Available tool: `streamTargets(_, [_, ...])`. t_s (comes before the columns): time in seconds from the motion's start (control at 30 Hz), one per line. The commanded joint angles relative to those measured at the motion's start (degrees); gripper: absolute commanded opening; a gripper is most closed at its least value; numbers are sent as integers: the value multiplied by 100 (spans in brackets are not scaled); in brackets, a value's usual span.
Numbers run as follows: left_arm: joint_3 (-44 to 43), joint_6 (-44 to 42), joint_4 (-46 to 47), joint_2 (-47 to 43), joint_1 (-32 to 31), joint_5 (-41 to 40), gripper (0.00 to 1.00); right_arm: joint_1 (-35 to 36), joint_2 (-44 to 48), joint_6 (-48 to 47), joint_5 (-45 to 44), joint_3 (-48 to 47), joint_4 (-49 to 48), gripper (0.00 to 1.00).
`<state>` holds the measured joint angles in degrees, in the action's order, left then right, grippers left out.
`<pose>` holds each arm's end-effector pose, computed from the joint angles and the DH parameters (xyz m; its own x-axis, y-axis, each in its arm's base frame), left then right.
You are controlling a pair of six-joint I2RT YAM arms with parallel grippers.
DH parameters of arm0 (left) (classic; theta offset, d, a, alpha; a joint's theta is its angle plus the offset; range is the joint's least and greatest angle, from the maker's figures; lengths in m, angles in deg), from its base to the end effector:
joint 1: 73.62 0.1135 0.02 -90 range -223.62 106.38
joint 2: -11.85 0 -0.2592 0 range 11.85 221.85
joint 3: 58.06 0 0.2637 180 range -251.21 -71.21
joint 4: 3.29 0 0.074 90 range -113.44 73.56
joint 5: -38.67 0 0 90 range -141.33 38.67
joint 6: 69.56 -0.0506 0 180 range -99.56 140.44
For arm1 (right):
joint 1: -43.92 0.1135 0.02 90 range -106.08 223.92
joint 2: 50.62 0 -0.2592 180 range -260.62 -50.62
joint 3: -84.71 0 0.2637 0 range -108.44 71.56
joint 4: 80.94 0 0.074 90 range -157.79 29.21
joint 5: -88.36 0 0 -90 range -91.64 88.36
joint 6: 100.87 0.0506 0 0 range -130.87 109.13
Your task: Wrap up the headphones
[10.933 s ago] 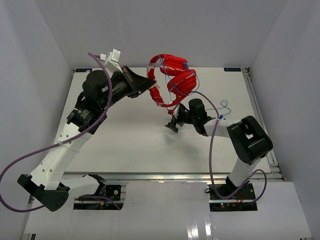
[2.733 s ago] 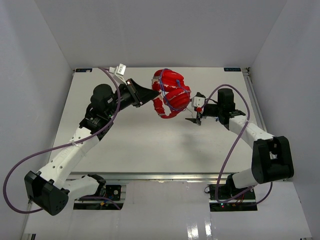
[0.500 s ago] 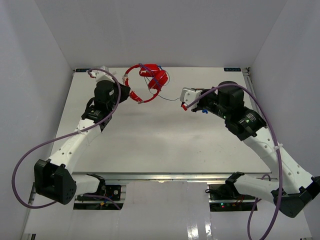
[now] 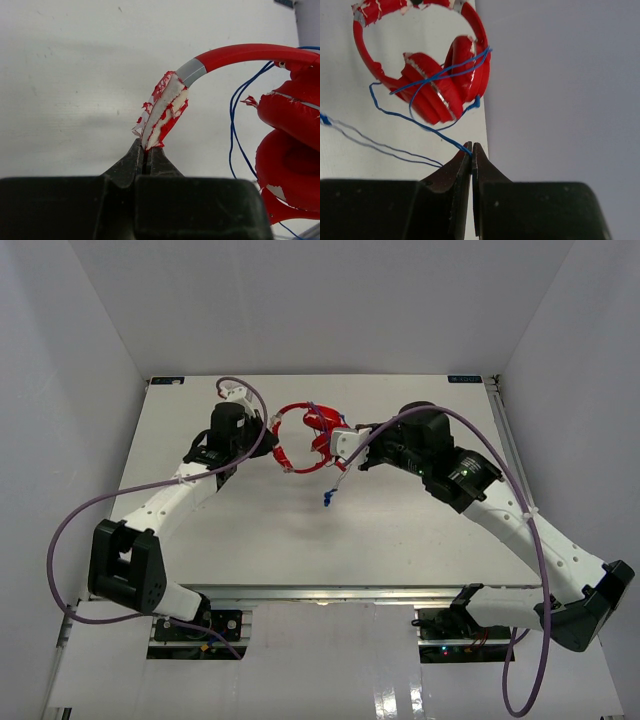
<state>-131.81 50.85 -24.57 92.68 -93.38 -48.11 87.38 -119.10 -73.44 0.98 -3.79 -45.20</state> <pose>0.3284 -0.1210 0.2777 -0.5799 -0.3287 -0.7454 0.1049 0.8772 -0.4684 0.2108 0.2029 0.4112 0.5476 -0.7026 -0.4544 -0.5058 0.1547 -0.8487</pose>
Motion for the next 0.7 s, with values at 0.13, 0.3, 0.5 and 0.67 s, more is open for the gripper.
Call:
streamTargets(0.13, [-364,-1073,-367,553,11,1963,0,300,-206,-846,-996,449,-623,8])
streamTargets(0.3, [-187,-1724,-545,502,11,1998,0,296,-227,-990,-915,549,-457,8])
streamTargets(0.5, [-167,-1890,-615,455,16,1503,0,258,-318,-703,475,208,398,8])
streamTargets(0.67, [-229,-2061,-699,551,-1,1330,0,246,-367,-699,423,38,457,9])
